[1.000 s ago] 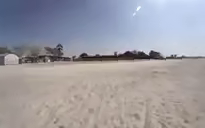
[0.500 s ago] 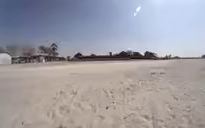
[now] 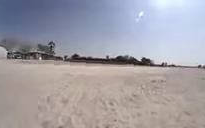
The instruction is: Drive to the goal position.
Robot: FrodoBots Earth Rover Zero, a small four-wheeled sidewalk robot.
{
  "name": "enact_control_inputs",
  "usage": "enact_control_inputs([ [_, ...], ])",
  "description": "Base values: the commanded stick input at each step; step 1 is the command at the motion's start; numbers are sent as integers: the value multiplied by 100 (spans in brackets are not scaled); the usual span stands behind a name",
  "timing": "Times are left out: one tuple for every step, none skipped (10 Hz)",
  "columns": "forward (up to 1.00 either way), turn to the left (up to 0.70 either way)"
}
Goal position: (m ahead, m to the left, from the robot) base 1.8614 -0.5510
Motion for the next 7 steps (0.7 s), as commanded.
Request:
enact_control_inputs([
  [70,0],
  [70,0],
  [70,0],
  [70,0],
  [70,0],
  [70,0],
  [70,0],
])
